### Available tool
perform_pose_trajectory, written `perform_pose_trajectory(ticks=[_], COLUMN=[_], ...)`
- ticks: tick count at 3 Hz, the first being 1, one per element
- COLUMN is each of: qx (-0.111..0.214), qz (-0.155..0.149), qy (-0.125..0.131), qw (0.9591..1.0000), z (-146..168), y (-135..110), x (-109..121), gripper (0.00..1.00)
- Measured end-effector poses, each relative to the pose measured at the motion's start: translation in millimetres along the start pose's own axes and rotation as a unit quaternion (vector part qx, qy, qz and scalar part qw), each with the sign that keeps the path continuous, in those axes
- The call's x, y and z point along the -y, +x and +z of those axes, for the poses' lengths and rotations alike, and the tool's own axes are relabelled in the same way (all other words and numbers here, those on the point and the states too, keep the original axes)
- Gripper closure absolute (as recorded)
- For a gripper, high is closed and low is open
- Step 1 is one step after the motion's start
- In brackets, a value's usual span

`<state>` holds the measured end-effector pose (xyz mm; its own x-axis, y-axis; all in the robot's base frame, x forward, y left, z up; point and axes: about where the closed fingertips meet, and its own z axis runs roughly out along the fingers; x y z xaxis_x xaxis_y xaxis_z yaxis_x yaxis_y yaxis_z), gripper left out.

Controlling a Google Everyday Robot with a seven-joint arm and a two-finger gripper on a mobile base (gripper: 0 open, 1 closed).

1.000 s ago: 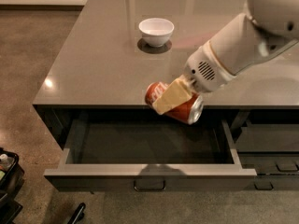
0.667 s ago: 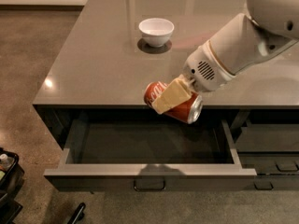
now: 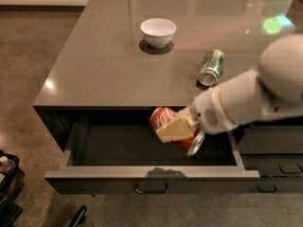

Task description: Place coke can into top drawer

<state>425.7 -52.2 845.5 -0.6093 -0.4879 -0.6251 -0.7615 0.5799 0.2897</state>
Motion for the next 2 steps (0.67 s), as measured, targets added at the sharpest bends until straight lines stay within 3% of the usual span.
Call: perform_pose_trajectory(ticks=[1,2], qx=[0.017,0.023], qz=[0.034,0.066], qy=[0.040,0.069], qw=[0.9985,0.9951], z=[25.4,46.3], y=[42.9,66.3], x=[13.1,45.0], gripper=[1.00,1.00])
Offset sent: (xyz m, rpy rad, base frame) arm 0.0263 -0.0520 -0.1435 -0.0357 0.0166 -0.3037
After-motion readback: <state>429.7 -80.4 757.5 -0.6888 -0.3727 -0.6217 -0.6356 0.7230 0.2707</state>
